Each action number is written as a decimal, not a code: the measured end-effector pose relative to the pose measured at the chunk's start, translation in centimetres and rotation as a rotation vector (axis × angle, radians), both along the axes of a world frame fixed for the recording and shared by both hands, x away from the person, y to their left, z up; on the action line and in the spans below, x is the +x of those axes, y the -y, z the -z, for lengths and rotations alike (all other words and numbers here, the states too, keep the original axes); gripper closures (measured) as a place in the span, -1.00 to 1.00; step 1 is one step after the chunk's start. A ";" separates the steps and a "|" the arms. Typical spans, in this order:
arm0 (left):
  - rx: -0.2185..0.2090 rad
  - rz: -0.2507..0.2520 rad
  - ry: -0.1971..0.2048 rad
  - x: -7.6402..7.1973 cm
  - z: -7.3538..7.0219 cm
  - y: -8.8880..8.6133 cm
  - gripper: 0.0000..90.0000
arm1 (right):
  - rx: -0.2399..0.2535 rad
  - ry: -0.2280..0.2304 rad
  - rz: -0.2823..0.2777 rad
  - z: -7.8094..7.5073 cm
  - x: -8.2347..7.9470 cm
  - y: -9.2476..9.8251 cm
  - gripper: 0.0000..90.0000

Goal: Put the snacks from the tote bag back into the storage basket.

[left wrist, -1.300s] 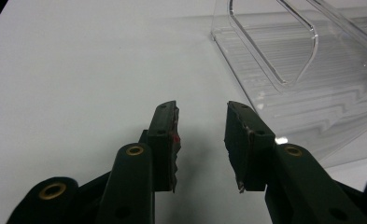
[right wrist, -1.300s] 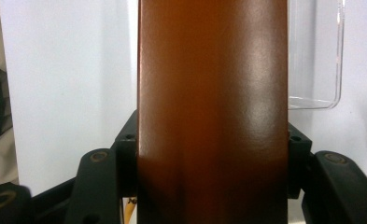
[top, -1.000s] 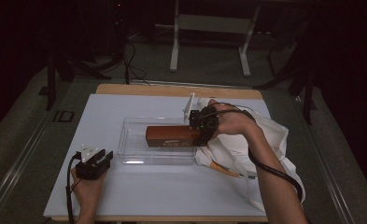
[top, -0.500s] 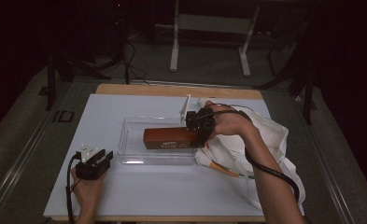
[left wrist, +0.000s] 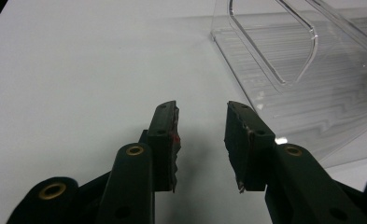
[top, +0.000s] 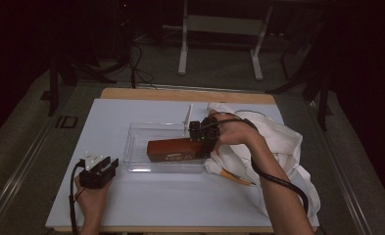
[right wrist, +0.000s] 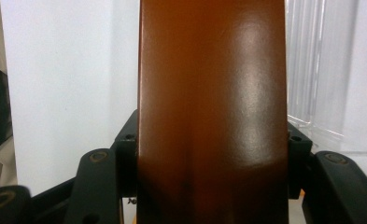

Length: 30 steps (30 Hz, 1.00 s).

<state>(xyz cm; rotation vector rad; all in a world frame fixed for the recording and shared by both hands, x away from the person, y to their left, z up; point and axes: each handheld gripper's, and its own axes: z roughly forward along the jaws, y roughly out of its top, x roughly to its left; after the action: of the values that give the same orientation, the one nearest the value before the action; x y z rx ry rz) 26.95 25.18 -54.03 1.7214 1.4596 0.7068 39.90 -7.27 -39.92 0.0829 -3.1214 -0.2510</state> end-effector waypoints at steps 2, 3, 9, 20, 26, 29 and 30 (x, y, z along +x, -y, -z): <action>0.000 0.000 -0.001 0.0 0.0 0.0 0.44 | 0.002 -0.002 -0.006 0.1 0.0 -0.2 -0.05; 0.000 0.000 0.000 0.0 0.0 0.0 0.43 | 0.002 -0.006 -0.006 0.2 0.0 -0.3 -0.05; 0.000 0.000 0.000 0.0 0.0 0.0 0.43 | -0.001 -0.010 -0.007 0.3 -0.1 -0.9 -0.05; -0.001 0.000 0.000 0.0 0.0 0.0 0.43 | 0.019 -0.021 0.000 0.5 -0.1 -2.1 -0.08; -0.001 0.000 0.000 0.0 0.0 0.0 0.43 | 0.021 -0.031 0.001 1.0 -0.1 -2.4 -0.09; 0.000 0.001 0.000 0.0 0.0 0.0 0.43 | 0.024 -0.031 0.002 1.0 -0.1 -2.5 -0.10; 0.000 0.001 0.000 0.0 0.0 0.0 0.43 | 0.024 -0.031 -0.001 1.1 -0.1 -2.5 -0.11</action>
<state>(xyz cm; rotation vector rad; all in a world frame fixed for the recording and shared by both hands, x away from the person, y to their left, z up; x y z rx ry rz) 26.94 25.19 -54.03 1.7217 1.4593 0.7062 39.82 -4.74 -40.98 0.0794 -3.0881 -0.2872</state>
